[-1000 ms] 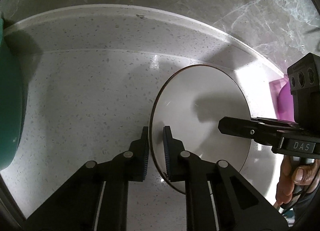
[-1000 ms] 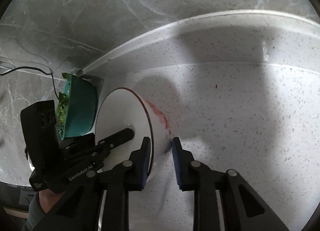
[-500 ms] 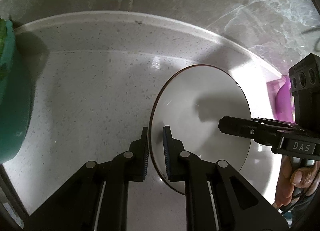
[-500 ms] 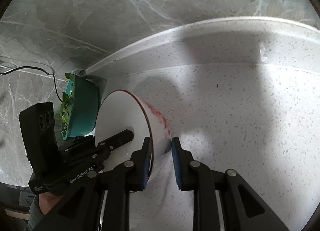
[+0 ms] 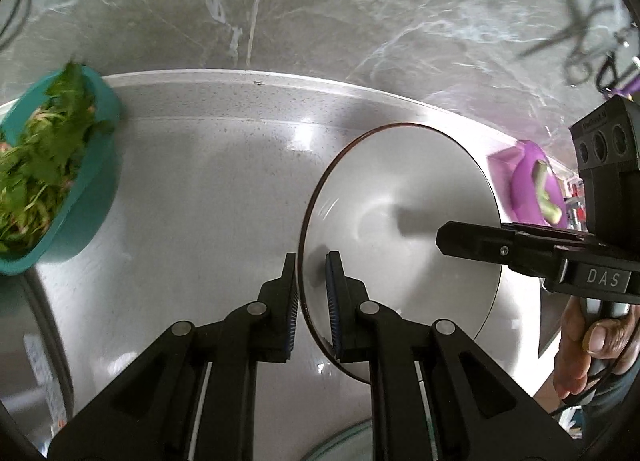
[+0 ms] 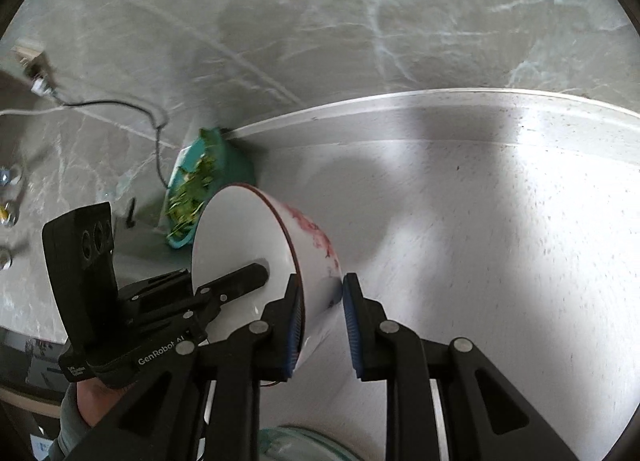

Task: Organize plates and bowls
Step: 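Lift the pink-flowered bowl with both tools and carry it over the plate stack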

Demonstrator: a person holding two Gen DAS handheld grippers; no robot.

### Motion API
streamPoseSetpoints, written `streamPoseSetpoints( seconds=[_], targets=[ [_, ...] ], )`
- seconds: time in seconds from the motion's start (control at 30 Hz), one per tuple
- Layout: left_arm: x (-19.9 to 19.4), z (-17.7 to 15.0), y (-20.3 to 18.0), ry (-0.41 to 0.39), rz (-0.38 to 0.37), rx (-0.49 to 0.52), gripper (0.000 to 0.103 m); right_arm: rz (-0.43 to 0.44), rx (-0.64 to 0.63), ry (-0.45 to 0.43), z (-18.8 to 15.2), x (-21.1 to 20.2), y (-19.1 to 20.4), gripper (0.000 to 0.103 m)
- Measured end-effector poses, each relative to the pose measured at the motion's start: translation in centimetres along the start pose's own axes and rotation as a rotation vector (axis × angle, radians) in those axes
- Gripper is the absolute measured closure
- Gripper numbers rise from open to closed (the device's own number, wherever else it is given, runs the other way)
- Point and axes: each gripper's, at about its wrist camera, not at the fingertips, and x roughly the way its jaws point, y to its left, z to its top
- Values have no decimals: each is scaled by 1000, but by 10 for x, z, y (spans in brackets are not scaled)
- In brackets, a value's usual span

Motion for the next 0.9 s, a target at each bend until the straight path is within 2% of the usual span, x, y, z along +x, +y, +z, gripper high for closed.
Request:
streamPoseSetpoints(
  seconds=[0.27,0.53,0.9],
  targets=[
    [-51,-62,-11,-21,-14,-14,91,4,-47,-2,-41,-24,35,80],
    [-83,-125,-10,-20,-16,-25,91,5,-73,20,-85,-35,55,80],
    [-92,-190,-21,-2,-30,-25,90,8,-60,46,-139,-42,61,79]
  ],
)
